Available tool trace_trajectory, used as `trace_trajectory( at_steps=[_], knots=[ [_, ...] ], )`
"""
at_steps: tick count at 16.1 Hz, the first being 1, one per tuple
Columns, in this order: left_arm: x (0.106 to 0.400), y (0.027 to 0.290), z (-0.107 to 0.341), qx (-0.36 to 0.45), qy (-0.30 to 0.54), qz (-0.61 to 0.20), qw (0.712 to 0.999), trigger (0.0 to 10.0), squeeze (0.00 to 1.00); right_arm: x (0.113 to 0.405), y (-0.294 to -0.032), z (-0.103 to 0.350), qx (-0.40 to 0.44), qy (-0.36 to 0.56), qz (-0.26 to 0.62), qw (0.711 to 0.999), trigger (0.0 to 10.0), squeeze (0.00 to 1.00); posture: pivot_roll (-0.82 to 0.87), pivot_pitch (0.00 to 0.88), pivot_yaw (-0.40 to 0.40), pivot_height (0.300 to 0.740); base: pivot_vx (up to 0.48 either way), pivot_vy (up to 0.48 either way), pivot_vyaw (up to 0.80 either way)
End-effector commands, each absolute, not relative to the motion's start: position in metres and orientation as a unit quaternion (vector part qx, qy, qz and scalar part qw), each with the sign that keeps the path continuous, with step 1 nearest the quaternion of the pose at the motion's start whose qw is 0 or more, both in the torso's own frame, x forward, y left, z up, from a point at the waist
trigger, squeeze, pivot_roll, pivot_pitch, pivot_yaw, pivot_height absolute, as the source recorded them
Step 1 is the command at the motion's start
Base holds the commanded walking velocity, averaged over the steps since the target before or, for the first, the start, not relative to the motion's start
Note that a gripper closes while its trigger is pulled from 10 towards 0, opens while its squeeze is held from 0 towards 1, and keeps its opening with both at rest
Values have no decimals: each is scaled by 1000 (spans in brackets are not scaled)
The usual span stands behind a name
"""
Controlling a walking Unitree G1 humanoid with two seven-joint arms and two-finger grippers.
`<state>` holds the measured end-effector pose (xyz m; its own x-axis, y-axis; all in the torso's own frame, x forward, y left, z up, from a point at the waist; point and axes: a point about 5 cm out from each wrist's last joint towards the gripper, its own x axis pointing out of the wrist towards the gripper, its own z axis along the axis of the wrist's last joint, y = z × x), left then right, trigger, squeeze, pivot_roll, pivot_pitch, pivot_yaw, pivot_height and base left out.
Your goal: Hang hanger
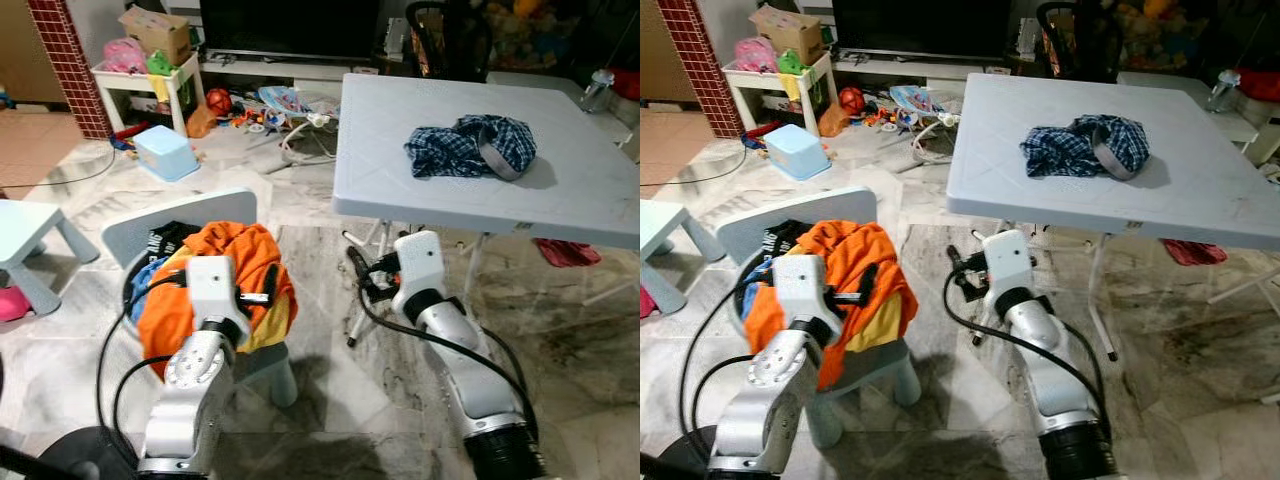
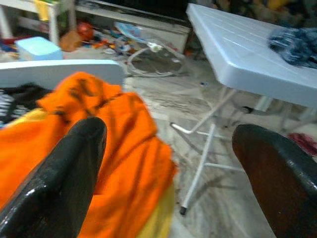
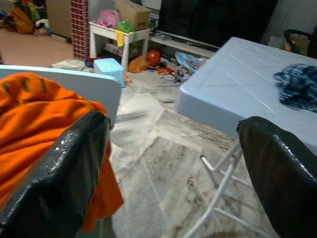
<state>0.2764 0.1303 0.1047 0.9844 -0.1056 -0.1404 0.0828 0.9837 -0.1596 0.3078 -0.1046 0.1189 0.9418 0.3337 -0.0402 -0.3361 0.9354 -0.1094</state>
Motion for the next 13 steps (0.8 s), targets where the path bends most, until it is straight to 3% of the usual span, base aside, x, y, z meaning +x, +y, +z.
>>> trace_trajectory(
  at_steps=[1, 2, 6, 10, 13],
  knots=[
    [277, 131, 108, -76, 66, -43, 994, 10000, 0, 309, -106, 123, -60, 5, 170, 984, 10000, 0, -61, 6, -64, 740, 0, 0, 0],
    [277, 133, 108, -79, 65, -36, 994, 10000, 0, 308, -106, 123, -64, 3, 174, 983, 10000, 0, -61, 6, -64, 740, 0, 0, 0],
    [274, 143, 107, -75, 69, -7, 995, 10000, 0, 307, -107, 126, -64, -1, 180, 982, 10000, 0, -61, 3, -65, 740, 0, 0, 784],
    [252, 171, 104, -59, 66, 24, 996, 10000, 0, 307, -144, 145, 7, -11, 129, 992, 10000, 0, -51, 0, -70, 740, 0, 0, 0],
    [239, 182, 101, -44, 71, 23, 996, 10000, 0, 303, -157, 149, 30, -9, 119, 992, 10000, 0, -47, 0, -73, 740, 0, 0, 0]
  ],
)
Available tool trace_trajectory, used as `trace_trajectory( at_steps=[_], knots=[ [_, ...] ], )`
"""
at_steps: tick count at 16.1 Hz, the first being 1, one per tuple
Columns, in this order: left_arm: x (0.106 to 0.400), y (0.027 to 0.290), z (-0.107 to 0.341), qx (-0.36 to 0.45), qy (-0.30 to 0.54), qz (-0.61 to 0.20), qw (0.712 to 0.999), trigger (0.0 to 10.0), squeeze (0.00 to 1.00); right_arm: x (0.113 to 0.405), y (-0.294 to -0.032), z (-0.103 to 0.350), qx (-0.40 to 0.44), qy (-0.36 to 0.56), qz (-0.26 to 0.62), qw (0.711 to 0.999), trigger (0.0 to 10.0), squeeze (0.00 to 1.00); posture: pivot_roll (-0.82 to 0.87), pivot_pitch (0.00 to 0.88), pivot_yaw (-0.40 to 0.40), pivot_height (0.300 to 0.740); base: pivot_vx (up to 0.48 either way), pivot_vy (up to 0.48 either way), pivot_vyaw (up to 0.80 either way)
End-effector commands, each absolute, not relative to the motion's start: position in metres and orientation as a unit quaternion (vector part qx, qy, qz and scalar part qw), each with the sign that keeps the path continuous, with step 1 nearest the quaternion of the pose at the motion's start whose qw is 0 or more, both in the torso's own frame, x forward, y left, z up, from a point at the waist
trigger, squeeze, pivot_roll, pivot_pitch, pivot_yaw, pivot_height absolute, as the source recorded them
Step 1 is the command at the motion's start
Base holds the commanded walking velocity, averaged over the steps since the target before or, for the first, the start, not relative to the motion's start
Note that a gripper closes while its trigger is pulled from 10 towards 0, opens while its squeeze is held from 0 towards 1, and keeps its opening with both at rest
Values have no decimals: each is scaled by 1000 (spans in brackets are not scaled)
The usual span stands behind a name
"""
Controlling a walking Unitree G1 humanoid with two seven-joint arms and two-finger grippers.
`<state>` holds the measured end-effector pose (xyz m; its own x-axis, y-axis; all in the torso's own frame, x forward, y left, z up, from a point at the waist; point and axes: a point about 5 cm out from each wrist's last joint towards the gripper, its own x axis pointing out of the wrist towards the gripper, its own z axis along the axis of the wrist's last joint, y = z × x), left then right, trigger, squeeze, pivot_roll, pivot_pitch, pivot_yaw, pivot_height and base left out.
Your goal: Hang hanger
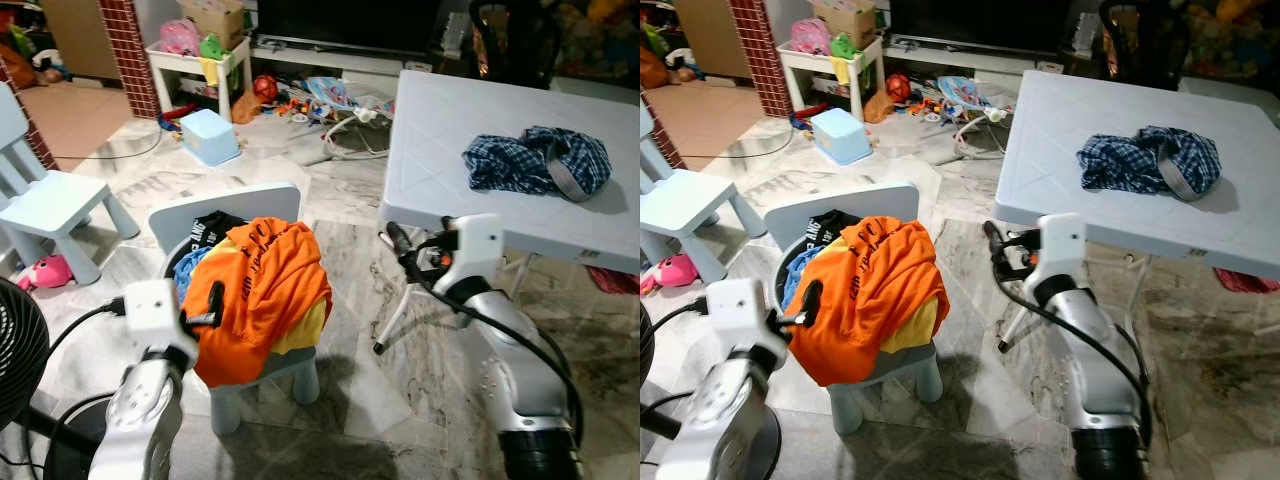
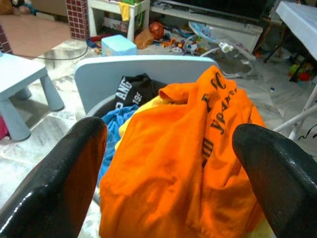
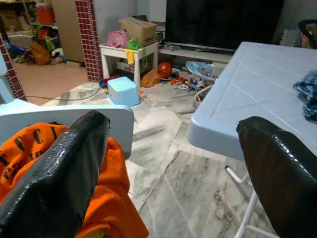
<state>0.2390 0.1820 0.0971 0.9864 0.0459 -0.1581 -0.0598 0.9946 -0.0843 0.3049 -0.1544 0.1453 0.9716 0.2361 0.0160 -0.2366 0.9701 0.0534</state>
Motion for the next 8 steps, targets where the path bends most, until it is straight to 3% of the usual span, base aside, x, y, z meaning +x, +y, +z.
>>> trace_trajectory(
  at_steps=[1, 6, 8],
  knots=[
    [237, 183, 101, -42, 71, 23, 996, 10000, 0, 301, -158, 147, 41, -6, 121, 992, 10000, 0, -45, 0, -73, 740, 0, 0, 0],
    [238, 180, 108, -42, 59, 12, 997, 10000, 0, 288, -145, 138, -13, 8, 170, 985, 10000, 0, -45, 12, -68, 740, 0, 0, 0],
    [238, 178, 108, -46, 60, 9, 997, 10000, 0, 287, -143, 137, -20, 8, 172, 985, 10000, 0, -45, 19, -69, 740, 0, 0, 800]
  ],
)
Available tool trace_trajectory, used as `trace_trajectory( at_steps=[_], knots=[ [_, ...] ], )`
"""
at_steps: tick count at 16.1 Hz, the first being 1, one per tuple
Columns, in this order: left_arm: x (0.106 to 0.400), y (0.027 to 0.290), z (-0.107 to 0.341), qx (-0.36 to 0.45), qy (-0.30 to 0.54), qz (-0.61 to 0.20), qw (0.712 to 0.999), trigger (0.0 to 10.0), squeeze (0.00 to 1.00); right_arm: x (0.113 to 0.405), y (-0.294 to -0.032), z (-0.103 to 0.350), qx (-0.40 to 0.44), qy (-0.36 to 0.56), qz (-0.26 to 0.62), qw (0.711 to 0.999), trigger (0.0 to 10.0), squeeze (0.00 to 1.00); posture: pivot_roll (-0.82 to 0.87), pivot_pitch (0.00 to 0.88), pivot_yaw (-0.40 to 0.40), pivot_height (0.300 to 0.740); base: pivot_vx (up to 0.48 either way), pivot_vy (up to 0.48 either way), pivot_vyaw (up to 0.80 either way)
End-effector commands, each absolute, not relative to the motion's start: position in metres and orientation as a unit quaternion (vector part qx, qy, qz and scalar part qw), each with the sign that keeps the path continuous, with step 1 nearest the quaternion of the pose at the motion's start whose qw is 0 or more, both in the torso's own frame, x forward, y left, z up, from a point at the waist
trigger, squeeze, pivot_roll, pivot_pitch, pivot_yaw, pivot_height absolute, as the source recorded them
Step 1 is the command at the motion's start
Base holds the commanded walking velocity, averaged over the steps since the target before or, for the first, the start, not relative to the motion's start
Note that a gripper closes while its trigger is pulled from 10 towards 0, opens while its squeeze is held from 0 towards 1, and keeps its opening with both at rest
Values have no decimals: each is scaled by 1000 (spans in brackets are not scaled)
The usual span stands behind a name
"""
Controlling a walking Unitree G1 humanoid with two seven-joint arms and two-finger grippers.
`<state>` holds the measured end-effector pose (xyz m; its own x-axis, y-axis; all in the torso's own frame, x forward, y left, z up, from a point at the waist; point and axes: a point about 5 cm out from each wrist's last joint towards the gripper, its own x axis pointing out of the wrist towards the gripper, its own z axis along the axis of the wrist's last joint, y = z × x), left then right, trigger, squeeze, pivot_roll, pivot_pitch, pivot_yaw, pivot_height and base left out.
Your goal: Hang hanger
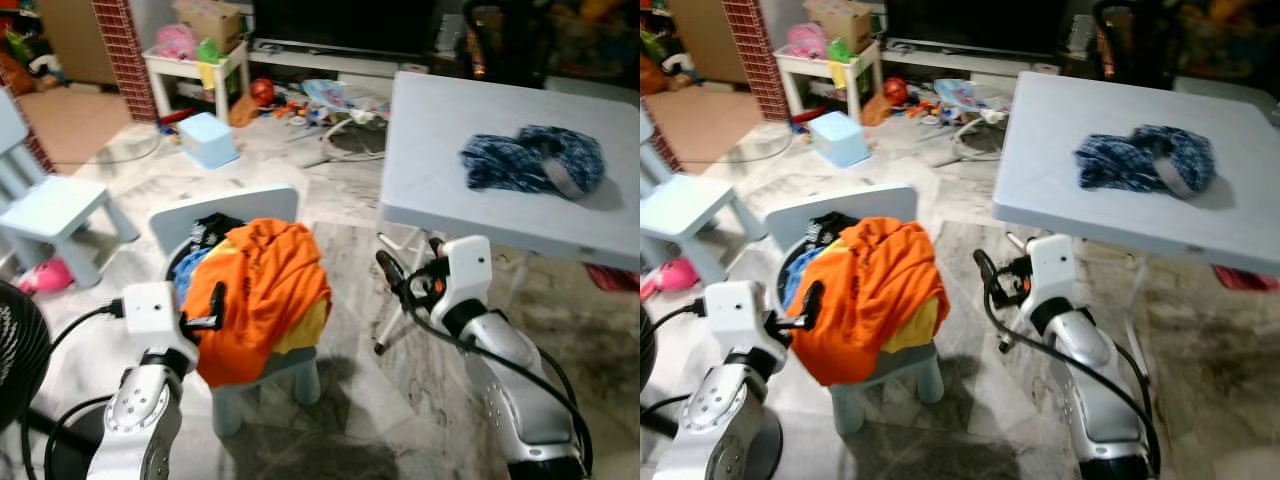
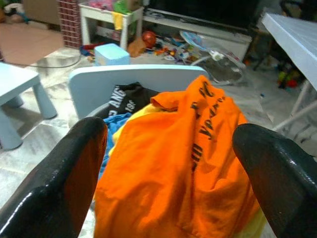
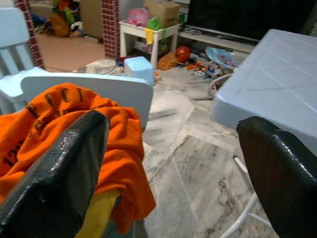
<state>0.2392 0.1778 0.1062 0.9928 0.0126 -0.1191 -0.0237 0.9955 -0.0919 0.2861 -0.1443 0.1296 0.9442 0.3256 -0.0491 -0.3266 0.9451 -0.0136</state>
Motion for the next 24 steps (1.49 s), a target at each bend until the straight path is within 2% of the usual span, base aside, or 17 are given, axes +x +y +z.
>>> trace_trajectory(
  at_steps=[1, 6, 24],
  knots=[
    [238, 178, 107, -47, 61, 8, 997, 10000, 0, 287, -143, 137, -9, 11, 166, 986, 10000, 0, -46, 23, -69, 740, 0, 0, 781],
    [237, 175, 107, -51, 64, 5, 997, 10000, 0, 290, -146, 139, -9, 8, 156, 988, 10000, 0, -47, 31, -71, 740, 251, 0, 0],
    [238, 164, 105, -68, 71, -4, 995, 10000, 0, 285, -141, 135, -32, 13, 176, 984, 10000, 0, -55, 52, -78, 740, 388, 0, 0]
  ],
)
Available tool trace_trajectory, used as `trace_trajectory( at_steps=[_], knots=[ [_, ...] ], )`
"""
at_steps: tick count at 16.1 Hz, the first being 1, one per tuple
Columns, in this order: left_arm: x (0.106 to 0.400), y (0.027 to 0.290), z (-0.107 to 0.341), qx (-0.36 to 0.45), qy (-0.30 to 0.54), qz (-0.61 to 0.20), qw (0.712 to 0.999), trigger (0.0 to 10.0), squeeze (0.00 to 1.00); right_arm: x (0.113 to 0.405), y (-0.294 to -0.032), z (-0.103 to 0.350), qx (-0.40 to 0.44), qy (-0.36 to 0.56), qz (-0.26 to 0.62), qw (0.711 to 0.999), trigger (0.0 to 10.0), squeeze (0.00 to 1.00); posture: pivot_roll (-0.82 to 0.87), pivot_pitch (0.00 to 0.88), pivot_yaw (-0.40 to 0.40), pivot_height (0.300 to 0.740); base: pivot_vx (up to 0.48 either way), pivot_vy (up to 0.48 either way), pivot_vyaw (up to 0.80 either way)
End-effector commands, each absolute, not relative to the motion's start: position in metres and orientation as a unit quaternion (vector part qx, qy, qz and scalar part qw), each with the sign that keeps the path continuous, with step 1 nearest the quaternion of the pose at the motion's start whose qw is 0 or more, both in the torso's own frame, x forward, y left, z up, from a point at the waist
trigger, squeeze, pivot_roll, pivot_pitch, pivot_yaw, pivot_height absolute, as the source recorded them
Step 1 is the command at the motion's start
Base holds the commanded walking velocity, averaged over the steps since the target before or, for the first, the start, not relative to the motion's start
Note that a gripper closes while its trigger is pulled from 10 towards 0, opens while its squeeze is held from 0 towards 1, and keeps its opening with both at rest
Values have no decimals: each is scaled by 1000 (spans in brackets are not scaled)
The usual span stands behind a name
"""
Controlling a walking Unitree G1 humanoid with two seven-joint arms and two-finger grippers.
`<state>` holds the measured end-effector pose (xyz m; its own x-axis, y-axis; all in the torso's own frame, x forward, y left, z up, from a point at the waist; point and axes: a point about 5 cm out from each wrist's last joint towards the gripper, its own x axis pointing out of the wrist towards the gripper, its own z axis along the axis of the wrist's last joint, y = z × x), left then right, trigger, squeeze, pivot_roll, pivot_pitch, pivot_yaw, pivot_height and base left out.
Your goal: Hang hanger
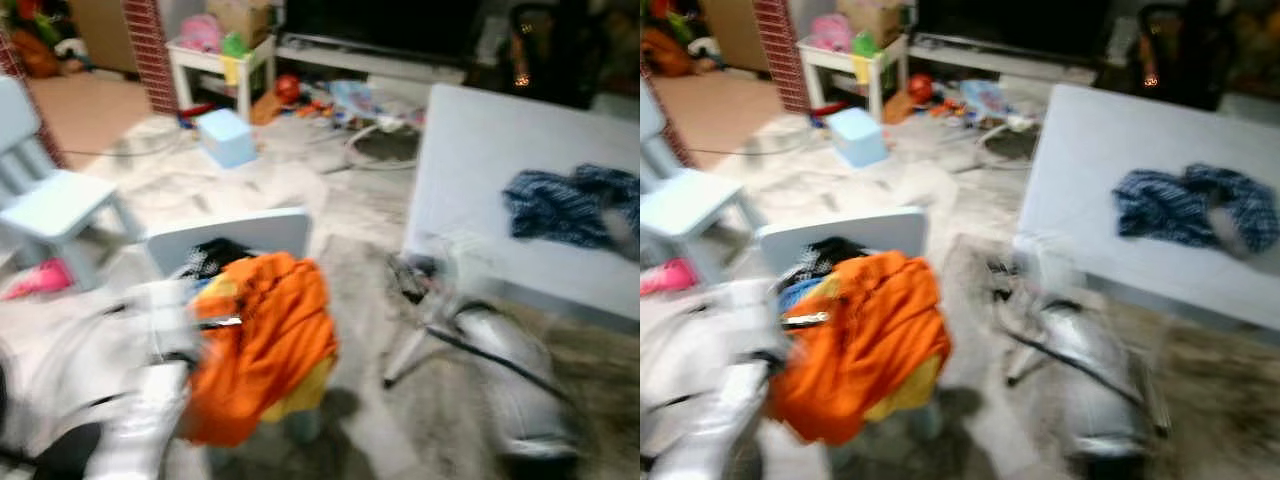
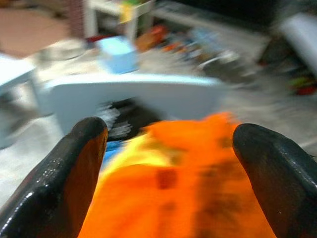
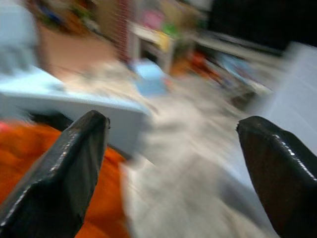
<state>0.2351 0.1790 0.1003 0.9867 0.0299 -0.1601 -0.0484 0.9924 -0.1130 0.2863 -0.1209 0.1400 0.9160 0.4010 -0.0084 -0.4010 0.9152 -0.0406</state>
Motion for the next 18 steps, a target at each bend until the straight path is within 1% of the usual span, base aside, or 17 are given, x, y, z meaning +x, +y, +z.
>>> trace_trajectory(
  at_steps=[1, 4, 7, 10, 18],
  knots=[
    [238, 164, 106, -73, 67, -4, 995, 10000, 0, 285, -140, 135, -33, 14, 177, 984, 10000, 0, -55, 52, -78, 740, 277, 0, 0],
    [238, 165, 100, -72, 87, 18, 993, 10000, 0, 284, -140, 133, -35, 16, 183, 982, 10000, 0, -55, 53, -79, 740, 0, 0, 0],
    [238, 168, 100, -67, 92, 31, 993, 10000, 0, 283, -137, 133, -42, 17, 191, 980, 10000, 0, -53, 55, -82, 740, 0, 0, 715],
    [237, 174, 97, -51, 106, 62, 991, 10000, 0, 284, -138, 133, -44, 17, 193, 980, 10000, 0, -53, 55, -82, 740, 0, 0, 800],
    [241, 173, 97, -64, 112, 40, 991, 10000, 0, 286, -137, 133, -41, 15, 189, 981, 10000, 0, -47, 41, -86, 740, 0, 0, 0]
  ],
)
